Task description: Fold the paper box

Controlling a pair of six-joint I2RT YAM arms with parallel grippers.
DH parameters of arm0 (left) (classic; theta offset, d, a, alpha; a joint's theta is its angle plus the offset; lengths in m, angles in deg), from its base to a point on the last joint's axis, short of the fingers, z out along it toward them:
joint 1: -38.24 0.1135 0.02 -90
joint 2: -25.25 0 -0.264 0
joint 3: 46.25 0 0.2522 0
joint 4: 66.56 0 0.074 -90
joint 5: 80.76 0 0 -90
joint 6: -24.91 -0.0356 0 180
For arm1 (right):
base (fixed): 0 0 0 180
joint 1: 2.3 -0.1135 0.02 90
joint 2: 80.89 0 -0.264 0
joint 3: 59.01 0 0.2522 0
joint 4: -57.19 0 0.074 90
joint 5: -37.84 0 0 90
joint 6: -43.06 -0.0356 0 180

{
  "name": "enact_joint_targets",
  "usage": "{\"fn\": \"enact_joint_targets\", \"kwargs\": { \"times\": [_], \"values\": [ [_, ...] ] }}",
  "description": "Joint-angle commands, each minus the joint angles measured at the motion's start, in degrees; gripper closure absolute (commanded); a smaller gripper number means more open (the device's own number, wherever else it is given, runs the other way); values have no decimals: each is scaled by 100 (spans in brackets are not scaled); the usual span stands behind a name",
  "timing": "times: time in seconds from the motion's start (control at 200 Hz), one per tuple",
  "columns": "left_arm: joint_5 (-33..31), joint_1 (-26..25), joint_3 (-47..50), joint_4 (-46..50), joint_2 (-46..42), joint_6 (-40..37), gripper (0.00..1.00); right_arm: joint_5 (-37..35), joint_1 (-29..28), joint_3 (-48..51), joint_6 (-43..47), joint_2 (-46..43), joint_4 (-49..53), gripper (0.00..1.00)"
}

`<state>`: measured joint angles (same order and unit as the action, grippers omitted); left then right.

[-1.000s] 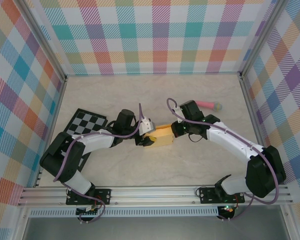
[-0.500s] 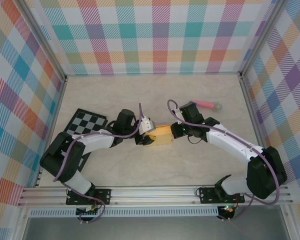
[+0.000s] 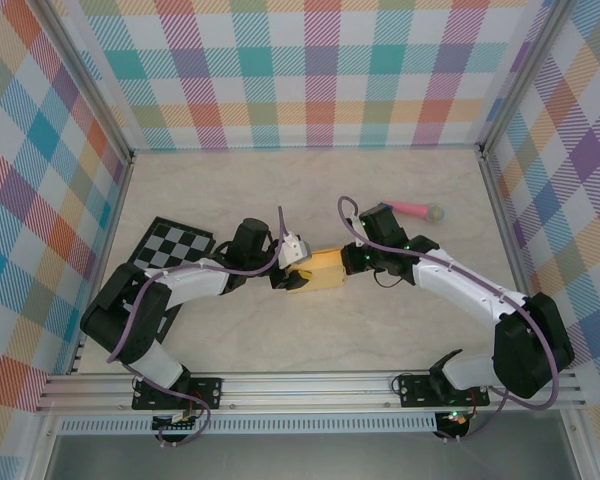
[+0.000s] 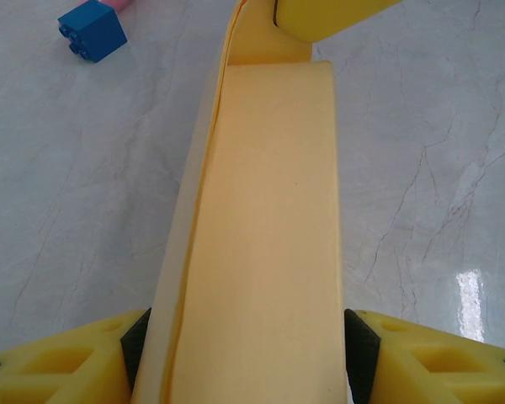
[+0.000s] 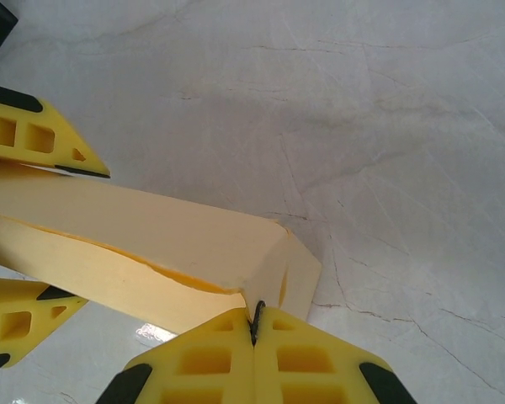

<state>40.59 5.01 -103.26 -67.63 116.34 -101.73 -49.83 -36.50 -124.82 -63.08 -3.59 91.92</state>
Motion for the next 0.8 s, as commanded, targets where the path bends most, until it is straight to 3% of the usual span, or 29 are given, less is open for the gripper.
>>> {"fn": "enact_joint_targets", "kwargs": {
  "times": [0.0,0.795],
  "values": [
    [20,-93,-90,133,150,-5,39,277,-83,11,-176,-4,-261,100],
    [143,-146,-236,617,188,-387,39,256,-86,-614,262,101,329,100]
  ]
}}
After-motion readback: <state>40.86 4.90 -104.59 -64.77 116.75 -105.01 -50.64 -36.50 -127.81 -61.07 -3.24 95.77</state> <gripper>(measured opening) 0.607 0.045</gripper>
